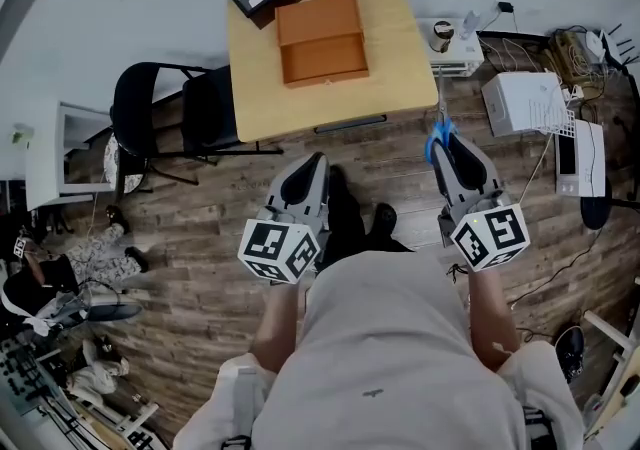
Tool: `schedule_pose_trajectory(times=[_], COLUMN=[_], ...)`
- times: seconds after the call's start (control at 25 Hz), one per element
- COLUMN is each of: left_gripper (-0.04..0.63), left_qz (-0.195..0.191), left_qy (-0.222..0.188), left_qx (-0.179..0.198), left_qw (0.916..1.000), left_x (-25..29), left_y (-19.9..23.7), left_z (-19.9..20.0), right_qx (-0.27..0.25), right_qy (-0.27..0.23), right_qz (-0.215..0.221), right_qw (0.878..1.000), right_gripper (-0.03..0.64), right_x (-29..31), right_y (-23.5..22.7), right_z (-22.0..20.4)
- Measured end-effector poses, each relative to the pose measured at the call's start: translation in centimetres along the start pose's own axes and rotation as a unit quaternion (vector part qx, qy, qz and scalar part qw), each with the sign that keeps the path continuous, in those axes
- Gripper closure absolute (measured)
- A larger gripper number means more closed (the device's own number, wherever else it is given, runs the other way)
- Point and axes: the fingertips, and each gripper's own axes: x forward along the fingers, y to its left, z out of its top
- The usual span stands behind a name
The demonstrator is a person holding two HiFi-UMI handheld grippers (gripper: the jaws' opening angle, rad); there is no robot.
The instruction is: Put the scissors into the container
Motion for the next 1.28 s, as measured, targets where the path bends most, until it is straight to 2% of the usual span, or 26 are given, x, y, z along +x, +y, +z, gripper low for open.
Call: schedule_pose_trajectory(times=[0.64,1.28], left_gripper=[0.589,0.589], left_qz=[-0.021,-0.052], left_qy=[0.002,0.003], left_qx=[-0.003,-0.008], left_qw=[0.9998,0.9986], left_x=[5.8,10.7], left_y=[7.4,15.6], left_z=[4.5,8.3], right_qx=[-0.014,-0.049], right_qy=[0.014,0.034], right_qz=[-0.008,-0.021], right_qw=[1.000,0.998], right_gripper=[0.534,0.534], right_x=[9.8,19.6], right_y=[-0.2,1.1], right_z=[2.8,4.5])
